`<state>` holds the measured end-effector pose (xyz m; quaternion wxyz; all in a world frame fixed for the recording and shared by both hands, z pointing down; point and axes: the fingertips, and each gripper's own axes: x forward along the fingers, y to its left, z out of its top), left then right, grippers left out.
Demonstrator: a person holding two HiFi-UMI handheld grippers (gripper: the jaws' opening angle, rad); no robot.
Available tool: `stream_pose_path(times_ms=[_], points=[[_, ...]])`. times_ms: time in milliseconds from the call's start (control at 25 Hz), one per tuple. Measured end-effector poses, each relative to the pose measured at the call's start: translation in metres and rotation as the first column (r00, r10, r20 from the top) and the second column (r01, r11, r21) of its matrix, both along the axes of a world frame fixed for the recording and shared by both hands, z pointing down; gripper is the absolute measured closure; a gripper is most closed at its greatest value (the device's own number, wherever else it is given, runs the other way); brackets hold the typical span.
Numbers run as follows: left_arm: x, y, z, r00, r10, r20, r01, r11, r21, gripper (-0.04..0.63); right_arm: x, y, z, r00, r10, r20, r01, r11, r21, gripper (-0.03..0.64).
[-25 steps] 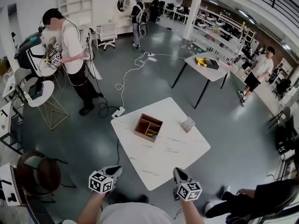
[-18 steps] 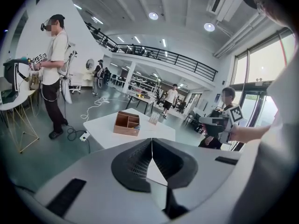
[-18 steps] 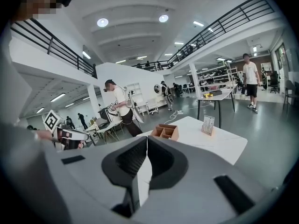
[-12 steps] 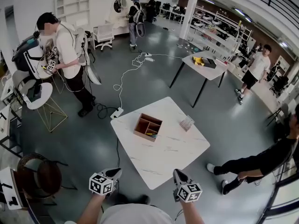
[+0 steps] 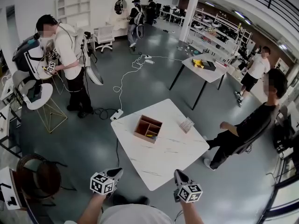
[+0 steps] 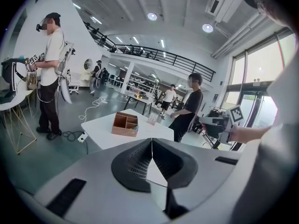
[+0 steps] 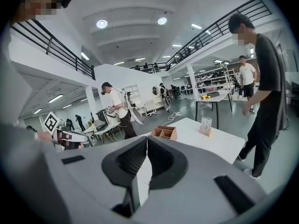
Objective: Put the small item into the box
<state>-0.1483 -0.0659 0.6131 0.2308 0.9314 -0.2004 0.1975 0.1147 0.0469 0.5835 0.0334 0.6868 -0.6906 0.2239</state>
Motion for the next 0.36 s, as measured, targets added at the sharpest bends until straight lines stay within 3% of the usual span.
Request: stream_pose_path(times_ms=[360], points=[[-0.0015, -0.0071, 0.0008, 1.000, -0.004, 0.000, 0.004, 1.000, 0.005, 0.581, 0.0020, 0.0001, 0.0021, 1.000, 0.010, 0.001, -0.010, 1.000, -0.003, 0.589]])
